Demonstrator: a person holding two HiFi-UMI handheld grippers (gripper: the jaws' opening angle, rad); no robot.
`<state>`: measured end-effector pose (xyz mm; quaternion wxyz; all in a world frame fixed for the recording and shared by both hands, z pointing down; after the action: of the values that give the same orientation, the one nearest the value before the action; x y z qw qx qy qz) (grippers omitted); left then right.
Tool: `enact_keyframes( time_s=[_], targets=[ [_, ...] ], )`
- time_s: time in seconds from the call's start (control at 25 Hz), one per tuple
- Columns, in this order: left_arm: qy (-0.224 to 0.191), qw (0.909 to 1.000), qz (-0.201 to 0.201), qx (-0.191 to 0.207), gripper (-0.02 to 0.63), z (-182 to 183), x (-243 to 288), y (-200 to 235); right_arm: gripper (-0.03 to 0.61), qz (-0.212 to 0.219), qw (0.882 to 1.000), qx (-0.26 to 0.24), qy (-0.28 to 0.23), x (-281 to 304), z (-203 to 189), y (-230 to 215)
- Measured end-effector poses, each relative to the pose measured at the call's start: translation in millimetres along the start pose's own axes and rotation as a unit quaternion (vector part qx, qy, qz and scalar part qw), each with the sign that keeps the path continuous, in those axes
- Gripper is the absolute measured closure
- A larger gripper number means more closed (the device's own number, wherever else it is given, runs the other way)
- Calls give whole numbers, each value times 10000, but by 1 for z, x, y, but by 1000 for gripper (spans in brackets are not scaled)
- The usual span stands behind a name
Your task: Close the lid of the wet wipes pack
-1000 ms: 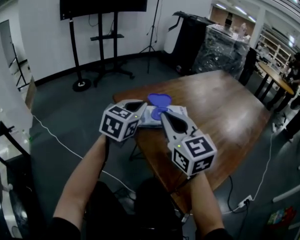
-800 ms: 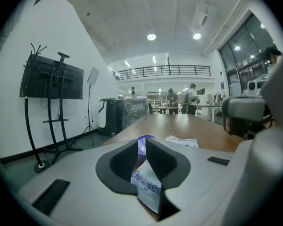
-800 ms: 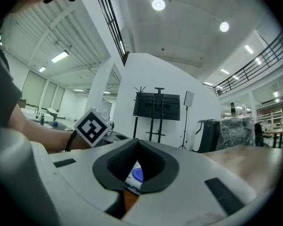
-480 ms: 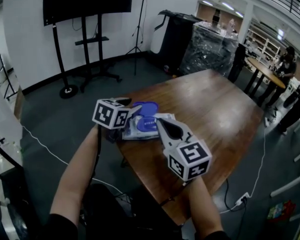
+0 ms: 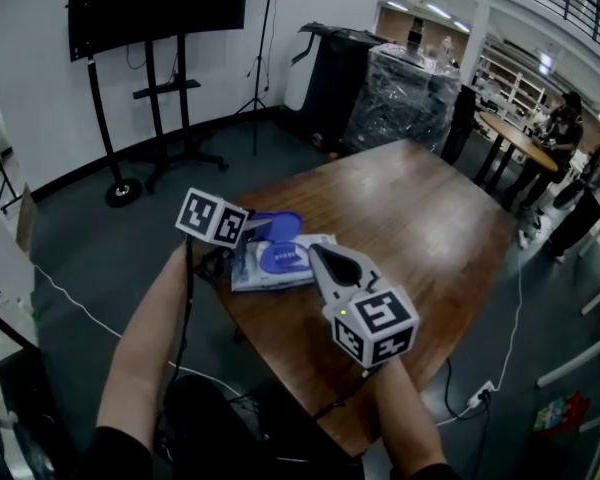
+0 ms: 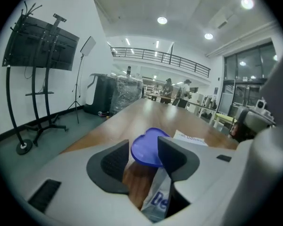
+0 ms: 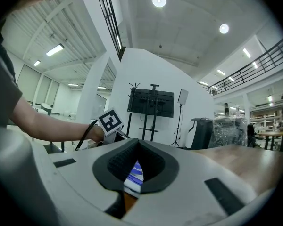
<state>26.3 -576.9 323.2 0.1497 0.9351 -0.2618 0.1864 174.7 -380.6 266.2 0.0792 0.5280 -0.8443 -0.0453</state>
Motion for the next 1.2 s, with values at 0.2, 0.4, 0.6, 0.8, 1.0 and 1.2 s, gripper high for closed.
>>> enact_keyframes(
  time_s=[0.2, 0.4, 0.6, 0.8, 1.0, 1.2],
  targets=[
    [-341, 9992, -119, 146, 413, 8, -14, -15, 568, 73, 10000, 4, -45, 1, 1, 4],
    [-635, 9969, -327, 333, 414, 12, -33, -35, 568, 124, 9999, 30, -59, -1, 0, 11],
    [-861, 9915, -779, 581, 419, 16, -52, -68, 568, 105, 9999, 63, -90, -5, 2, 18],
    [-636, 9900, -908, 867, 419, 5, -53, -90, 568, 21, 9999, 88, -99, -11, 3, 17],
    [-366, 9881, -1004, 1103, 419, -11, -52, -107, 568, -137, 9998, 44, 98, -3, -7, 5],
    [-2, 9878, -805, 1332, 460, -27, -47, -112, 568, -14, 9988, 80, 485, 18, -16, -11]
  ],
)
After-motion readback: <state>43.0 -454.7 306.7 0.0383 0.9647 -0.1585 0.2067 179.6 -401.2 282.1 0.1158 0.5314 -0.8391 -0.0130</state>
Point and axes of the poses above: the fingertips, and each gripper's own axes: x forward along the fingers, y to its left, z out of its top, the point moved 8 cm from there along -x, backward along the fingers, and after that the axes turned 2 degrees about -z, right-handed, at the moved point
